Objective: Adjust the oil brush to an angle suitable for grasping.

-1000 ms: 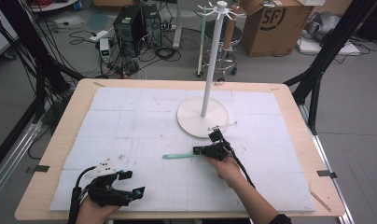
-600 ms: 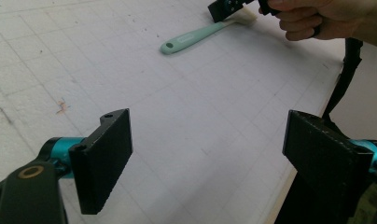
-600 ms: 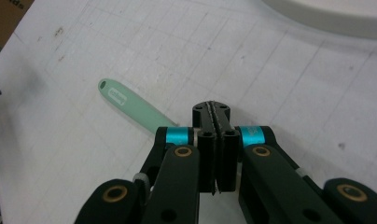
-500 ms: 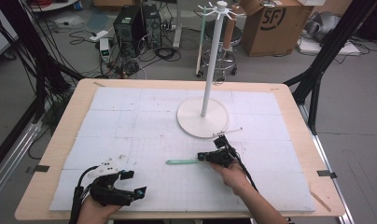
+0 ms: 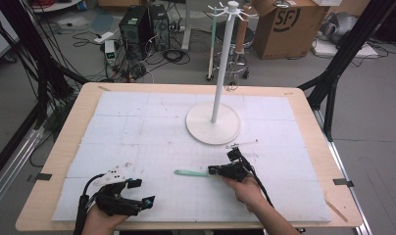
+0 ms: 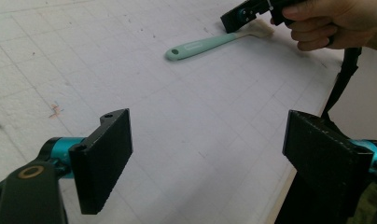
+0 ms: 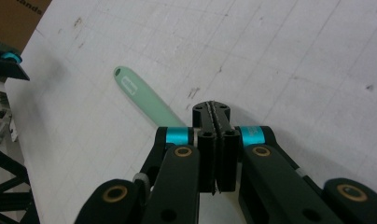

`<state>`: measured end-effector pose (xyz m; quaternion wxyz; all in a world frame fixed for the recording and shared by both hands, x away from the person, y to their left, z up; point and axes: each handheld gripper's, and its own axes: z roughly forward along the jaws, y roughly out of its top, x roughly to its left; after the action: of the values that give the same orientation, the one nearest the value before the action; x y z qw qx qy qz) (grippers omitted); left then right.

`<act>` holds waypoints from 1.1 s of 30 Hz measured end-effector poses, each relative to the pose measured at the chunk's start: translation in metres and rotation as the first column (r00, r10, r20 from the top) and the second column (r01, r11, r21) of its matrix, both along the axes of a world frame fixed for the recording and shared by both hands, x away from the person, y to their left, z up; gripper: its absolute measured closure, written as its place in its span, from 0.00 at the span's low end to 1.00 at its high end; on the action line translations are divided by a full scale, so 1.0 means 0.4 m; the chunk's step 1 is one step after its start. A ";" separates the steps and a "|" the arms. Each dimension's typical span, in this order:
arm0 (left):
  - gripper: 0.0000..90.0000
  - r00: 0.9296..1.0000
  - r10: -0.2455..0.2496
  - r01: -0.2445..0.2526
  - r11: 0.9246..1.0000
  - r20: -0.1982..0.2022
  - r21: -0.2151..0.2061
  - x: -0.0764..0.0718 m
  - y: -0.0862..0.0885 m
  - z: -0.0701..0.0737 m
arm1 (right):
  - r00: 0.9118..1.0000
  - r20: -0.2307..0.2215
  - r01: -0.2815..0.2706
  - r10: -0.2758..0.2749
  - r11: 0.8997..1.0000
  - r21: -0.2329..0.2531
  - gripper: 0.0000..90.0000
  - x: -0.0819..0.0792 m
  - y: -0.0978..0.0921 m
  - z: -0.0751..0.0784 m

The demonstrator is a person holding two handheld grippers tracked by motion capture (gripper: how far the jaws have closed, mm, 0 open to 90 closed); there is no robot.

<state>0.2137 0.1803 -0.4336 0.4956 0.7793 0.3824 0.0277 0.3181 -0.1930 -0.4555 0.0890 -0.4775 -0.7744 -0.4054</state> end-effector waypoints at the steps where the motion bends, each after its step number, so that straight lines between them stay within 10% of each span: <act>1: 0.18 1.000 0.000 0.000 1.000 -0.004 -0.002 -0.001 -0.001 0.000 | 1.000 0.006 -0.004 0.004 1.000 -0.006 0.99 -0.003 0.000 0.001; 21: 0.18 1.000 0.000 0.000 1.000 -0.001 -0.002 -0.001 0.000 0.002 | 1.000 0.008 -0.010 0.010 1.000 0.007 0.99 -0.034 -0.004 -0.003; 25: 0.18 1.000 -0.001 0.001 1.000 -0.003 0.000 0.002 0.001 -0.001 | 0.999 0.004 -0.032 0.032 0.998 0.063 0.60 -0.034 -0.007 0.007; 33: 0.18 1.000 -0.010 0.010 1.000 -0.003 0.000 0.007 -0.004 -0.003 | 0.998 0.060 -0.026 0.019 0.994 0.108 0.42 -0.044 -0.044 0.041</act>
<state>0.2164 0.1786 -0.4347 0.4950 0.7814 0.3792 0.0241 0.3005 -0.2105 -0.4392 0.0967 -0.4510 -0.7587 -0.4600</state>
